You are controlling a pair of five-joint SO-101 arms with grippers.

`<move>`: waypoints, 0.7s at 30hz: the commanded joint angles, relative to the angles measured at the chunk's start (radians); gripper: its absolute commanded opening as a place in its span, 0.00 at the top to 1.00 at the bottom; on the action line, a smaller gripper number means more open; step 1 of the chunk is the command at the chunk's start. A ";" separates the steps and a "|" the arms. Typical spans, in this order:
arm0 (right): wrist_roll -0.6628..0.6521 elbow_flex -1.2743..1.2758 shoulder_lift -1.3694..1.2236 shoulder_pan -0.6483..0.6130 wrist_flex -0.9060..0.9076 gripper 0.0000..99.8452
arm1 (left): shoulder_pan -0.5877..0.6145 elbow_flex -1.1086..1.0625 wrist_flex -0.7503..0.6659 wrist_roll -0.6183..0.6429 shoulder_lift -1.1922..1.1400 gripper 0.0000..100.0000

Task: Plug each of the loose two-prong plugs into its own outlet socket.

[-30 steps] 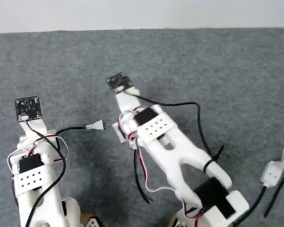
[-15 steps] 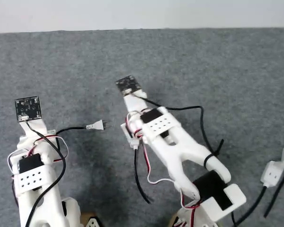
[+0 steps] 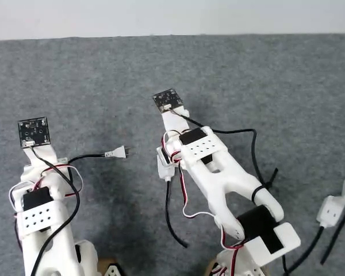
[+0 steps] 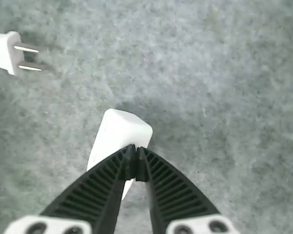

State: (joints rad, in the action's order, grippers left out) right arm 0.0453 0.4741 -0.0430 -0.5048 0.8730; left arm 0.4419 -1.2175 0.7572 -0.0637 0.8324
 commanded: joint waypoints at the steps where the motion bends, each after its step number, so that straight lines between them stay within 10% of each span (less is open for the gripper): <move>1: -0.009 -0.025 -0.004 0.002 0.010 0.99 | 0.006 0.016 -0.028 -0.015 0.026 0.99; 21: 0.051 -0.078 0.131 0.074 0.062 0.99 | 0.008 0.018 -0.026 -0.015 0.026 0.99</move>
State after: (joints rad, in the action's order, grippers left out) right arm 0.0790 0.4603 -0.0644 -0.4327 0.9099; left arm 0.4419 -1.2175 0.7572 -0.0637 0.8324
